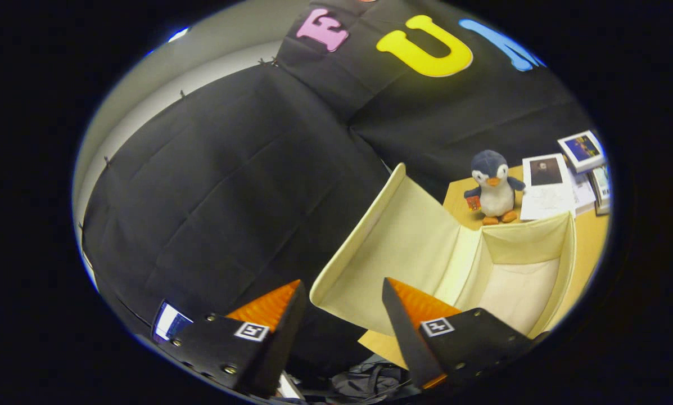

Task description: Open the storage box then place both shoes into the box .Put the left shoe in first, then the right shoe, with the right side of both shoes facing outward in a uniform manner.

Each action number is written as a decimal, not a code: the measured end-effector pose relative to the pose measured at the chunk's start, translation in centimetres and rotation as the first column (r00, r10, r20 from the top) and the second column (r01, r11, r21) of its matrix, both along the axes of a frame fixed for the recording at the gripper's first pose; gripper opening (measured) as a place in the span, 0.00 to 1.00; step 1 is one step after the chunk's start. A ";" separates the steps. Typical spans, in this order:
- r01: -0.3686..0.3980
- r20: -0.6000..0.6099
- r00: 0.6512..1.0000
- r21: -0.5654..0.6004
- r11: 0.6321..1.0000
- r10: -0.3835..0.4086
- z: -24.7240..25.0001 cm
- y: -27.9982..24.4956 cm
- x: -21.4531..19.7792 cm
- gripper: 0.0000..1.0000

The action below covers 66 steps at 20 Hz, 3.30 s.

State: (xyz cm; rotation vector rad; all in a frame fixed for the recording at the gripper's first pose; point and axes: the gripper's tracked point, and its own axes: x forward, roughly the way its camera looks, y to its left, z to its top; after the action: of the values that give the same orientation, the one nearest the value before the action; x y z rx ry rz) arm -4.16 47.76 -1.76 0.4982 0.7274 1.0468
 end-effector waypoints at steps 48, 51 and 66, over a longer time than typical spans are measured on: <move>0.370 -0.034 0.875 -0.599 0.710 -0.484 -25.6 -38.6 9.0 0.96; 0.345 -0.055 0.874 -0.629 0.697 -0.483 -27.6 -39.2 8.8 0.97; 0.235 -0.239 0.827 -0.676 0.698 -0.509 -33.4 -39.3 6.4 0.77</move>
State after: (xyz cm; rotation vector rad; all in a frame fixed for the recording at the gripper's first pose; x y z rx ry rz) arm 2.22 8.46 -35.11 0.2628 1.2320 0.2466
